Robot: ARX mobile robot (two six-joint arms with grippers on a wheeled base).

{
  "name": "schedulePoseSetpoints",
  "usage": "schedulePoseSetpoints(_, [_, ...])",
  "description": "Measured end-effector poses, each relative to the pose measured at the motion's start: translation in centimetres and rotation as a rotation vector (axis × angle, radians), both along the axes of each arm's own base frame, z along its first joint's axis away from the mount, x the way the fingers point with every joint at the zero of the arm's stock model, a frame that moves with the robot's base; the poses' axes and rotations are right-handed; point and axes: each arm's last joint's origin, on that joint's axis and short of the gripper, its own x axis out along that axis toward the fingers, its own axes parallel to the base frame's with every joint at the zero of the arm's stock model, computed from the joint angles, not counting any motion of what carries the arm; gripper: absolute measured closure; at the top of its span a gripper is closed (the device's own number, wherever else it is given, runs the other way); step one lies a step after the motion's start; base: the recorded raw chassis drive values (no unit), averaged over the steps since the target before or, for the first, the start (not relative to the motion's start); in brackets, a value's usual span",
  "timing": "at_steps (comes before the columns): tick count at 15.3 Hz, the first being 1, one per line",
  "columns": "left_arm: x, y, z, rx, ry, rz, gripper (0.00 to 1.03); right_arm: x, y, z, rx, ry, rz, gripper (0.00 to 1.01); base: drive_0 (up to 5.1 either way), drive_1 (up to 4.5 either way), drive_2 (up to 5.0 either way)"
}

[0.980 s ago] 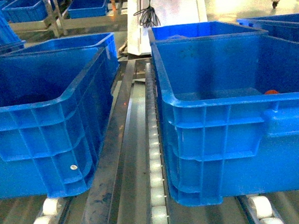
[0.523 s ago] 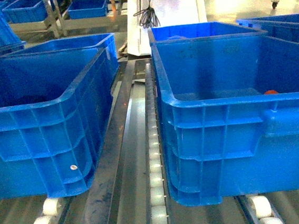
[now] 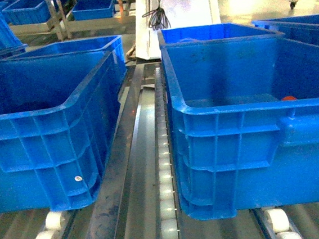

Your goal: Sort blue parts and orange caps into right shelf containers

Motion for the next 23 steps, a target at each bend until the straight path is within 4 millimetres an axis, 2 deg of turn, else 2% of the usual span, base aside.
schedulePoseSetpoints(2, [-0.8,0.0,-0.5,0.0,0.024,0.0,1.01,-0.5,0.0,-0.7,0.0,0.01,0.0,1.0,0.0,0.0,0.0])
schedulePoseSetpoints(3, [-1.3,0.0,0.1,0.0,-0.013,0.0,1.01,-1.2,0.0,-1.5,0.0,0.046,0.0,1.0,0.0,0.0,0.0])
schedulePoseSetpoints(10, [-3.4,0.0,0.5,0.0,-0.021,0.0,1.01,-3.1,0.0,-0.3,0.002,-0.004,0.0,1.0,0.0,0.0,0.0])
schedulePoseSetpoints(11, [-4.3,0.0,0.7,0.0,-0.029,0.0,1.01,-4.0,0.0,-0.2,0.002,-0.008,0.0,1.0,0.0,0.0,0.0])
schedulePoseSetpoints(20, [-5.8,0.0,0.8,0.0,-0.032,0.0,1.01,-5.3,0.0,-0.2,0.002,-0.008,0.0,1.0,0.0,0.0,0.0])
schedulePoseSetpoints(22, [-6.0,0.0,0.6,0.001,-0.019,0.0,1.01,-6.2,0.0,-0.8,0.002,0.042,0.002,1.0,0.0,0.0,0.0])
schedulePoseSetpoints(23, [-6.5,0.0,0.2,0.001,0.016,-0.003,1.01,-6.4,0.0,-0.5,0.003,-0.006,0.001,1.0,0.0,0.0,0.0])
